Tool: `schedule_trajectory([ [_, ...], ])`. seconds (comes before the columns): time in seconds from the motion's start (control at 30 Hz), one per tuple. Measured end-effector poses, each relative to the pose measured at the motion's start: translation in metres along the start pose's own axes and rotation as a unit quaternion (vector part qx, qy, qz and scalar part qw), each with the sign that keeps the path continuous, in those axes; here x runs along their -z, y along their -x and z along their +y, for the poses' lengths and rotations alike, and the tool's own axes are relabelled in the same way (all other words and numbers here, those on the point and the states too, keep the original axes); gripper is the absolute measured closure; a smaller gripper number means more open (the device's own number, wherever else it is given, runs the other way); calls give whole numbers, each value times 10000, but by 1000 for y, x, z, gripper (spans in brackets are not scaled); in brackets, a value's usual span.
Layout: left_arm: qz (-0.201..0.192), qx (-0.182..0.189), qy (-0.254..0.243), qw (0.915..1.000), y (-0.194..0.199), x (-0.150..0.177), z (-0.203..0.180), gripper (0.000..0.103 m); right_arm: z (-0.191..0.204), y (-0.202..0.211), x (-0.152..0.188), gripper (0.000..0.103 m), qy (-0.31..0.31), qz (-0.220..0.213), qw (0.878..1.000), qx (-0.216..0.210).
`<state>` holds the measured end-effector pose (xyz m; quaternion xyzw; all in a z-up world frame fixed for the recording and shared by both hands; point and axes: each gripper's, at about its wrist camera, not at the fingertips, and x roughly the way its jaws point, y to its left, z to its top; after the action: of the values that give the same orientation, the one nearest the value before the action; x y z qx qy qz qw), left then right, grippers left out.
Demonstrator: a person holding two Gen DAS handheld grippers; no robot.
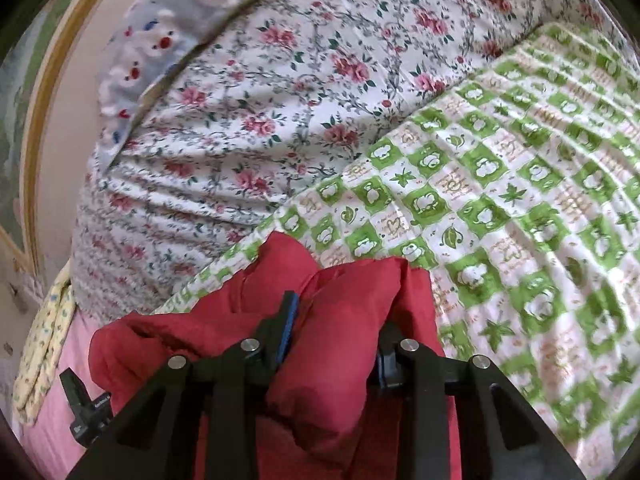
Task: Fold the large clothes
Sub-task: 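Grasp the hem with both grippers and lift it toward the collar, then carry the held hem over the jacket body toward the collar with both grippers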
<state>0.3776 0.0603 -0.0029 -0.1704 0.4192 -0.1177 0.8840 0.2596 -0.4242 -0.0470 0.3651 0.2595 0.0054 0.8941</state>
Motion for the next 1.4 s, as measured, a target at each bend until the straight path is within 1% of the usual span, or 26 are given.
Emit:
schedule_trajectory([
  [0.17,128,-97,-34,9999,-31,-6,3,84,-10,-30,-4,69,-131,-14,9999,95],
  [0.3,157,159,214,9995,-41,-8,15,82,-21,-50,-4,68,-294,44,9995,122],
  [0.4,145,265,231,9993,-38,-9,17,80,-27,-59,-6,68,-404,71,9991,96],
  [0.47,98,253,120,9996,-27,-6,13,79,-28,-65,-6,68,-413,90,9990,115],
  [0.53,-37,290,19,9996,-10,-3,10,72,-29,-69,-7,68,-401,111,9990,145],
  [0.63,-258,283,-166,9991,22,5,3,66,-30,-72,-7,68,-408,120,9990,162],
  [0.77,-571,421,-323,9970,61,17,-5,66,-30,-73,-7,68,-429,123,9988,179],
  [0.83,-640,560,-482,9952,75,25,-15,66,-30,-73,-7,68,-432,125,9988,176],
  [0.87,-593,620,-639,9943,78,30,-25,66,-30,-73,-7,67,-432,126,9988,178],
  [0.93,-419,679,-1002,9918,75,42,-46,66,-29,-73,-7,66,-417,130,9989,195],
  [1.07,44,907,-1674,9817,57,74,-86,66,-23,-68,-9,61,-300,131,9992,220],
  [1.13,178,813,-2057,9751,46,89,-104,66,-19,-64,-11,60,-209,133,9994,234],
  [1.17,231,592,-2258,9721,39,97,-113,66,-18,-63,-13,59,-186,163,9994,243],
  [1.2,238,316,-2357,9710,29,101,-117,66,-17,-61,-14,58,-188,200,9993,254],
  [1.23,262,31,-2408,9702,19,103,-118,66,-15,-57,-16,56,-207,264,9991,265],
  [1.27,300,-161,-2391,9704,9,103,-117,66,-11,-51,-17,53,-213,306,9990,241],
  [1.33,265,-322,-2282,9727,-4,99,-113,66,-4,-31,-17,43,-152,190,9997,91],
  [1.37,260,-345,-2243,9736,-7,96,-111,66,3,-13,-14,31,-20,21,10000,-13],
  [1.4,244,-343,-2189,9748,-10,93,-110,66,9,0,-10,22,107,-113,9999,-43],
])
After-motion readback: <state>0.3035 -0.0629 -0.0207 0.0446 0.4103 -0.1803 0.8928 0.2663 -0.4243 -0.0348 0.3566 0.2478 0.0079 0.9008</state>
